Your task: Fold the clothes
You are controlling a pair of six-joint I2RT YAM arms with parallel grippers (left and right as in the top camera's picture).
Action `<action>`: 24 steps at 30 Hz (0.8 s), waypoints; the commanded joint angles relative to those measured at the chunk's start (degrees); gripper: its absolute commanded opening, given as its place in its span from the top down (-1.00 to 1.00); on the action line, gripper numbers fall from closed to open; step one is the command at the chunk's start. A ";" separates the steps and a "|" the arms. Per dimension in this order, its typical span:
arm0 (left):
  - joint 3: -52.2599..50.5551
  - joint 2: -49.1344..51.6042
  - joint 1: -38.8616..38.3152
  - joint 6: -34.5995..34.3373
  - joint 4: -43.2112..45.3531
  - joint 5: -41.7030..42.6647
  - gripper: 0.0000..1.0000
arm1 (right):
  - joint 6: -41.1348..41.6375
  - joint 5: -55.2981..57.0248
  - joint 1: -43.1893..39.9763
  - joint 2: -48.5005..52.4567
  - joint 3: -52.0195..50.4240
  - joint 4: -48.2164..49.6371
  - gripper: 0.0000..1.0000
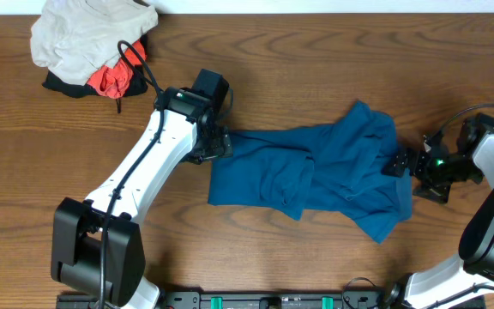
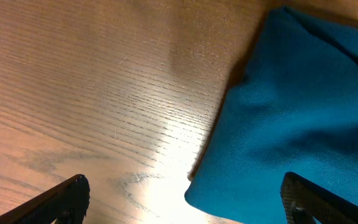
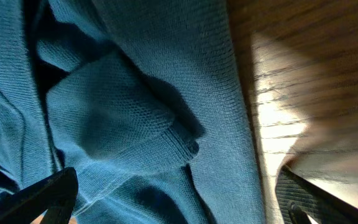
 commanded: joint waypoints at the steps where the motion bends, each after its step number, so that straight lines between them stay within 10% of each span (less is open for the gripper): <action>1: 0.13 0.02 0.20 0.74 -0.42 -0.94 -0.96 | -1.07 -1.95 -0.24 -0.72 -2.10 1.64 -0.98; 19: 0.13 0.02 0.20 0.72 -0.83 -0.92 -0.96 | -1.51 -7.74 -0.20 -0.72 -14.60 12.28 -0.99; 24: 0.13 0.02 0.20 0.72 -0.81 -0.92 -0.96 | -0.28 -7.72 -0.20 -0.72 -17.49 14.67 -0.71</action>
